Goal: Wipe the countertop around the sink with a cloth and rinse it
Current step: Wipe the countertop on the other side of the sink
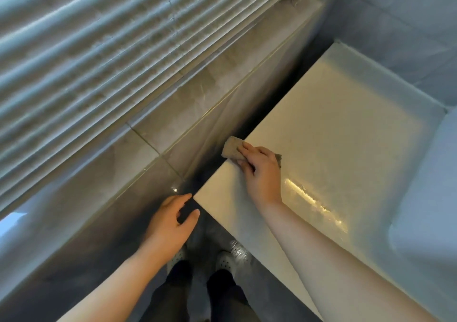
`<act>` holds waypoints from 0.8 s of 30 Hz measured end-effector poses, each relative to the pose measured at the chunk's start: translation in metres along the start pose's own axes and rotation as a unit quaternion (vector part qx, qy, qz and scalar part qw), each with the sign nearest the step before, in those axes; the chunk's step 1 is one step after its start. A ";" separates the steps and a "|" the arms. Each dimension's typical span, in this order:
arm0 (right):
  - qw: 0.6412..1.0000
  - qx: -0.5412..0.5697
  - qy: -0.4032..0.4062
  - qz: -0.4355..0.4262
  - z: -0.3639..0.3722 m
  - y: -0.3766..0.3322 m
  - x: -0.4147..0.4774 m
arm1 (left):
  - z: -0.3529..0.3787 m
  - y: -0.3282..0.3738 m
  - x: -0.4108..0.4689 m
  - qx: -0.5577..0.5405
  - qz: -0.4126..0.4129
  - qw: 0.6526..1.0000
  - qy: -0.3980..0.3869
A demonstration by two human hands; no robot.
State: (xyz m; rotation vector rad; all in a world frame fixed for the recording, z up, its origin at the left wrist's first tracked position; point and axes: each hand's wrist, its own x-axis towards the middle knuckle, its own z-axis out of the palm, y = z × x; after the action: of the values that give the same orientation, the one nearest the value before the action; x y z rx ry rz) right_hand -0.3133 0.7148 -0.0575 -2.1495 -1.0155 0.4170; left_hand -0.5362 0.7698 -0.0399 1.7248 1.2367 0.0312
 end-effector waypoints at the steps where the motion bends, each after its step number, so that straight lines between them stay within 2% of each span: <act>1: 1.000 -0.001 -0.006 -0.007 0.003 -0.003 -0.008 | -0.003 -0.005 -0.003 0.000 -0.007 1.000 0.002; 10: 0.999 -0.016 -0.021 -0.040 0.031 -0.042 -0.074 | -0.039 -0.050 -0.031 0.030 -0.013 0.999 -0.005; 17: 0.999 -0.032 -0.038 -0.011 0.041 -0.061 -0.112 | -0.066 -0.078 -0.047 0.071 0.007 0.997 -0.041; 20: 0.998 0.026 -0.061 0.016 0.035 -0.070 -0.129 | -0.073 -0.078 -0.050 0.094 0.017 0.994 -0.056; 22: 0.990 0.104 -0.069 0.062 0.026 -0.079 -0.139 | -0.073 -0.079 -0.051 0.099 0.030 0.992 -0.066; 24: 0.981 0.163 -0.033 0.098 0.010 -0.086 -0.141 | -0.071 -0.076 -0.051 0.101 0.043 0.991 -0.075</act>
State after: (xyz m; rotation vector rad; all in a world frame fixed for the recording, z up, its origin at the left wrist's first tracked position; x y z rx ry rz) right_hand -0.4552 0.6484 -0.0039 -1.9523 -0.7136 0.7022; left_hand -0.6511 0.7816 -0.0316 1.9169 1.0843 -0.1761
